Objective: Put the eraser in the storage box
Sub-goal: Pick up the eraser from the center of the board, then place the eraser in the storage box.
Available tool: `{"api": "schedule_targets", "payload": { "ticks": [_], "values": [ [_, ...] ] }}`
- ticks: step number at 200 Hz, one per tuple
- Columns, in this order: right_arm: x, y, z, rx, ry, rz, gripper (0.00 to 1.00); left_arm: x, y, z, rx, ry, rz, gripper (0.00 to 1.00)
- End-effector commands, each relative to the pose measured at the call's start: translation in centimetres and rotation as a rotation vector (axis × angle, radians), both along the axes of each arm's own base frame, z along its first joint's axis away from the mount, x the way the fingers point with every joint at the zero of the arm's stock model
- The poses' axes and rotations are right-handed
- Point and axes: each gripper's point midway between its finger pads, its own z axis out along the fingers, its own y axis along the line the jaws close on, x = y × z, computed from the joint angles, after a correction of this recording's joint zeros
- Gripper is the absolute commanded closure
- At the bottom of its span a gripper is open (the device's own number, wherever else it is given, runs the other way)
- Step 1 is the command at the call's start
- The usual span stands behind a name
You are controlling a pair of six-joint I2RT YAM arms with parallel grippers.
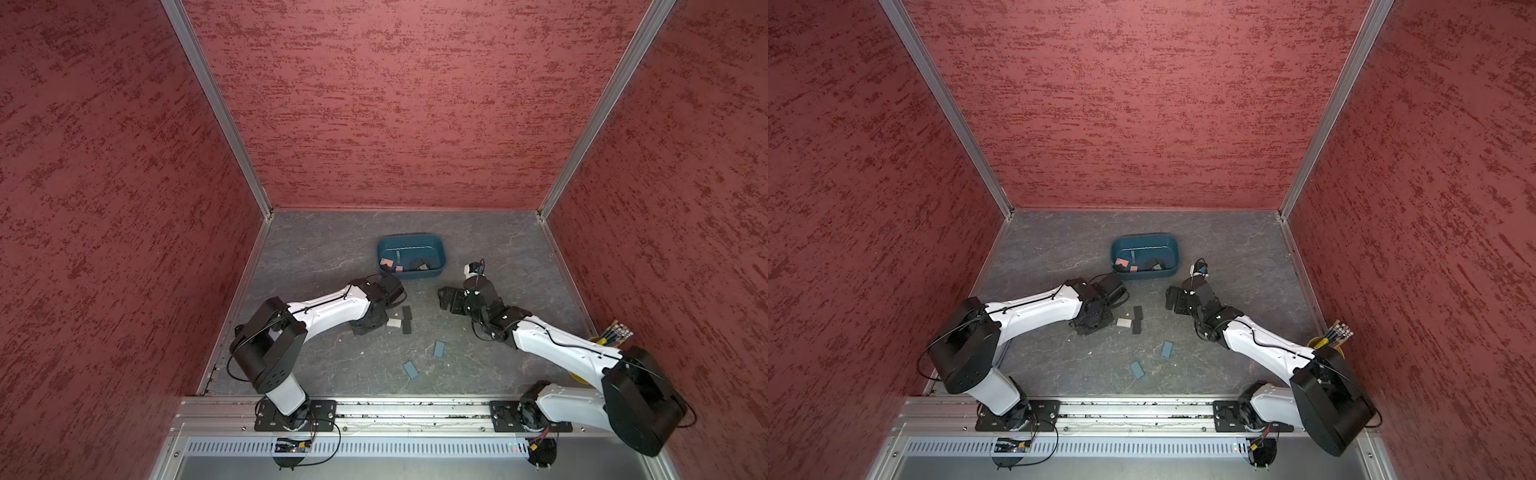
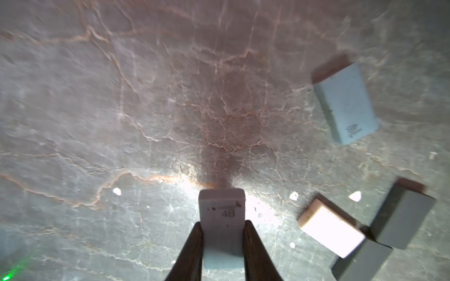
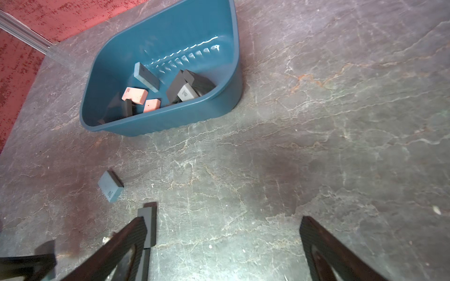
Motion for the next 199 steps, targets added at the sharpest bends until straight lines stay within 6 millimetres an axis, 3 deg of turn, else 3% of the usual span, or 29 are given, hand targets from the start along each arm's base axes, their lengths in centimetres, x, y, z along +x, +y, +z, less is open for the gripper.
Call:
{"api": "schedule_targets", "payload": {
  "ticks": [1,71,127,157,199],
  "values": [
    [0.1,-0.2,-0.3,-0.007,-0.007,-0.020,0.01,0.6,0.2,2.1,0.029,-0.048,-0.037,0.72],
    [-0.2,-0.4,-1.3,-0.005,0.010,-0.030,0.01,2.0,-0.6,5.2,0.028,-0.108,-0.095,0.71],
    [-0.4,-0.4,-1.9,-0.003,0.017,-0.030,0.01,4.5,-1.8,7.8,0.015,-0.151,-0.143,0.71],
    [-0.8,-1.1,-2.8,-0.037,0.043,-0.048,0.01,7.3,-2.6,9.2,0.005,-0.175,-0.174,0.71],
    [-2.3,-1.6,-4.5,-0.098,0.117,-0.077,0.01,12.9,-4.9,10.9,0.013,-0.207,-0.261,0.71]
  ]
}}
